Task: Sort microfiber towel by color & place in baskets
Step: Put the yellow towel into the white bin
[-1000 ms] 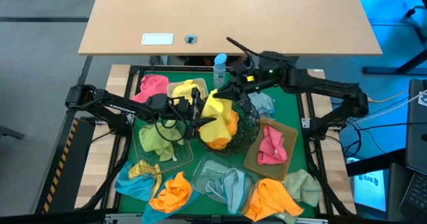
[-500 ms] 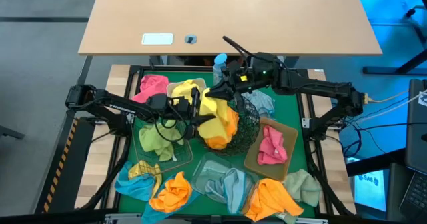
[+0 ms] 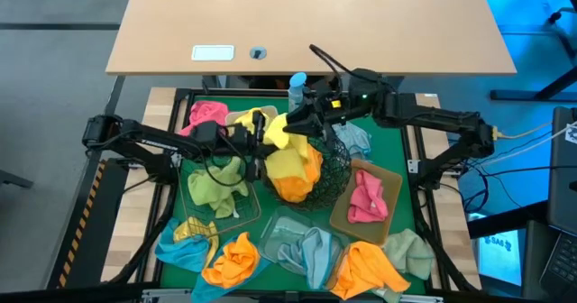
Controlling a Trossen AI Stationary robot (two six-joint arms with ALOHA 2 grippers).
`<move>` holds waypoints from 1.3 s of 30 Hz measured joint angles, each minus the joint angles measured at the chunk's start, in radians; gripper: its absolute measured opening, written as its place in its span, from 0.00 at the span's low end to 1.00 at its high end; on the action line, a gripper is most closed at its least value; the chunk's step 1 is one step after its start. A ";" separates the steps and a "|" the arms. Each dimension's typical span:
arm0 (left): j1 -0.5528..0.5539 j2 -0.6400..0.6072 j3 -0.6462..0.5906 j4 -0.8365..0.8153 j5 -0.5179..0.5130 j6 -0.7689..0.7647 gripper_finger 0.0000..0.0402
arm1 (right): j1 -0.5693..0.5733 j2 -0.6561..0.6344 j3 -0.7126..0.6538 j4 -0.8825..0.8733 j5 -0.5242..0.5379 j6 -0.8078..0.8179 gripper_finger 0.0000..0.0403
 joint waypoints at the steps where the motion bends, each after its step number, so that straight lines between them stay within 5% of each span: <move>1: 0.009 -0.017 0.000 0.002 0.000 0.000 0.01 | -0.007 -0.012 0.000 -0.001 -0.001 0.000 0.39; 7: 0.080 -0.121 0.000 0.003 0.008 0.000 0.01 | -0.064 -0.116 0.000 -0.015 -0.040 0.000 0.47; 16: 0.225 -0.216 0.000 -0.059 -0.001 0.001 0.01 | -0.148 -0.252 0.000 -0.207 -0.042 -0.005 0.47; 26: 0.358 -0.217 0.000 -0.463 -0.130 0.044 0.01 | -0.155 -0.310 0.000 -0.472 -0.023 -0.130 0.47; 39: 0.412 -0.208 0.000 -0.945 -0.147 0.082 0.01 | -0.155 -0.309 0.000 -0.572 -0.008 -0.133 0.47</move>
